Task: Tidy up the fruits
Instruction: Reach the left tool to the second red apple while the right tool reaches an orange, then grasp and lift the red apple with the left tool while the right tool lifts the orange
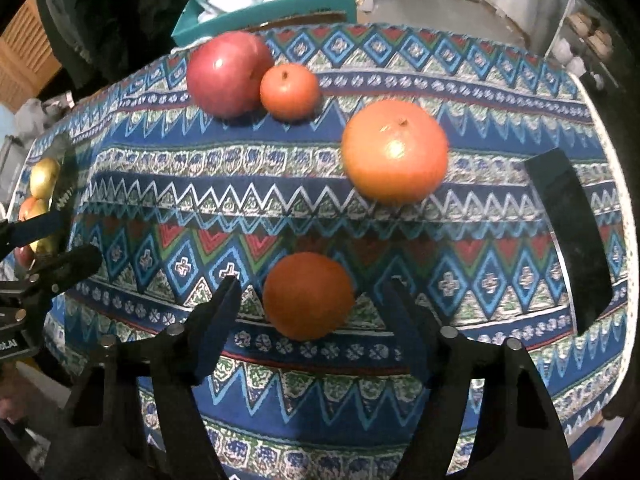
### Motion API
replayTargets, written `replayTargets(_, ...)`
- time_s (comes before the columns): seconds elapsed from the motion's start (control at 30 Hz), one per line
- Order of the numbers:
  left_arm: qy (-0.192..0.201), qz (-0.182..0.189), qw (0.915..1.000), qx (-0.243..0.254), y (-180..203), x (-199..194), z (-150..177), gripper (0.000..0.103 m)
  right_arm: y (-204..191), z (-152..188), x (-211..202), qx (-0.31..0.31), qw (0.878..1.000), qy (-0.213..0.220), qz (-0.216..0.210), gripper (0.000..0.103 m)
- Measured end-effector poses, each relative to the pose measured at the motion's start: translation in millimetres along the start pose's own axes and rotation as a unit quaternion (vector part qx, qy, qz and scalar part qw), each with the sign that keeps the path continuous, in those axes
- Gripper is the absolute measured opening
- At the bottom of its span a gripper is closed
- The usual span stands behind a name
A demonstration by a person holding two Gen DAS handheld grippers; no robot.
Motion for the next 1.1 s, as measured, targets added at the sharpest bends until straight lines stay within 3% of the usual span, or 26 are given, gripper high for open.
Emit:
replayTargets(0.13, -0.001, 0.000, 1.0000, -0.003, -1.4, 1.6, -0.9, 0.083, -0.8, 1.1, 10.4, -0.002, 1.000, -0.011, -0.006, 0.063)
replayTargets(0.27, -0.002, 0.003, 1.0000, -0.006, -1.1, 2.4, -3.3, 0.083, -0.4, 2.7, 17.3, 0.000, 1.000, -0.018, -0.001, 0.049)
replayTargets(0.7, -0.001, 0.021, 0.9995, -0.023, 5.0, -2.6, -25.9, 0.083, 11.0, -25.7, -26.1, 0.001, 0.999, 0.045, 0.004, 0.047)
replayTargets(1.1, 0.015, 0.025, 0.9993, -0.022, 22.4, -12.9, -81.3, 0.083, 9.0, -74.1, -49.9, -0.025, 0.997, 0.071, 0.021, 0.047)
Point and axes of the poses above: each gripper's, at about its wrist camera, not at the fingertips, and x roughly the way its jaws point, y to its right, z to its underside, the point moved 5 cm from there along x, roughly the way its jaws point, and after that the axes turned 14 degrees about -z, right-handed, at the moved point
